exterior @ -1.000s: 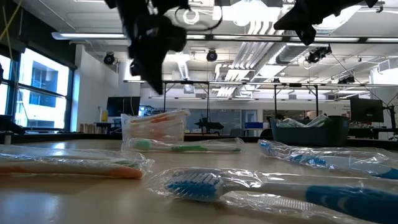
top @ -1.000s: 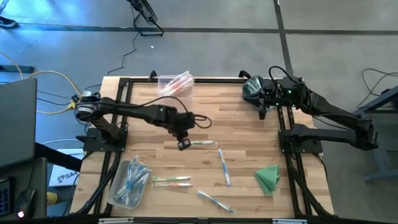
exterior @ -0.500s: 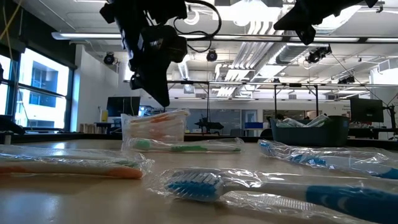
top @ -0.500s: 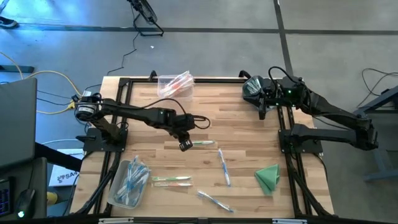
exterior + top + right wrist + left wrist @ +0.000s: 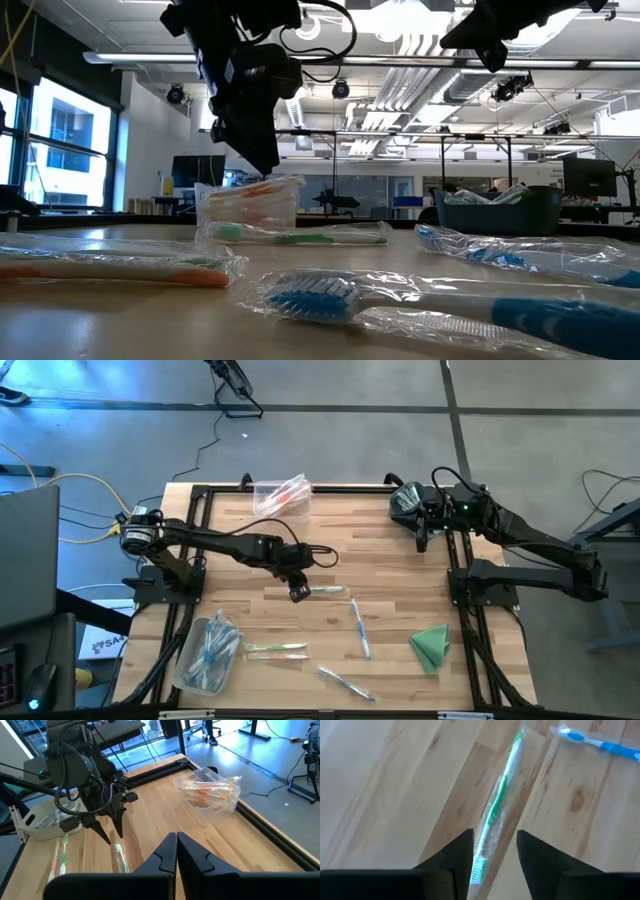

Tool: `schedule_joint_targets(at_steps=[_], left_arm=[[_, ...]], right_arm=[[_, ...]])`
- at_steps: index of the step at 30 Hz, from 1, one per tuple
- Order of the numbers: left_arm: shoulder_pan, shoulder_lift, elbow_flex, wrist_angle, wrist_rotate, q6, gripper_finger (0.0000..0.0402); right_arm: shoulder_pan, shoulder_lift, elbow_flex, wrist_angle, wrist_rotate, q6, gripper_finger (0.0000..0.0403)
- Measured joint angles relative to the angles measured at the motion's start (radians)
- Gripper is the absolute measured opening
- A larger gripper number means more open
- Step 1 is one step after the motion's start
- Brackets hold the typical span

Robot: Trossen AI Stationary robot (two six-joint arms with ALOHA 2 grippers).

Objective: Pick & Place Toothbrushes
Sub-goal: Put the top green toothbrush into the blue bin

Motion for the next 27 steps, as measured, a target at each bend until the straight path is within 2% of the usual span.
schedule_joint_targets(at_steps=[4,14,27], left_arm=[[0.0,0.005,0.0,-0.002,0.0,0.003,0.0148],[0.0,0.135,0.001,-0.011,0.035,0.051,0.0148],[-0.001,0.244,0.005,-0.011,0.06,0.06,0.0148]], right_arm=[[0.0,0.0,0.0,-0.005,-0.001,0.0,0.0003],[0.0,0.0,0.0,-0.054,0.0,0.0,0.0003],[0.0,0.0,0.0,-0.061,0.0,0.0,0.0003]])
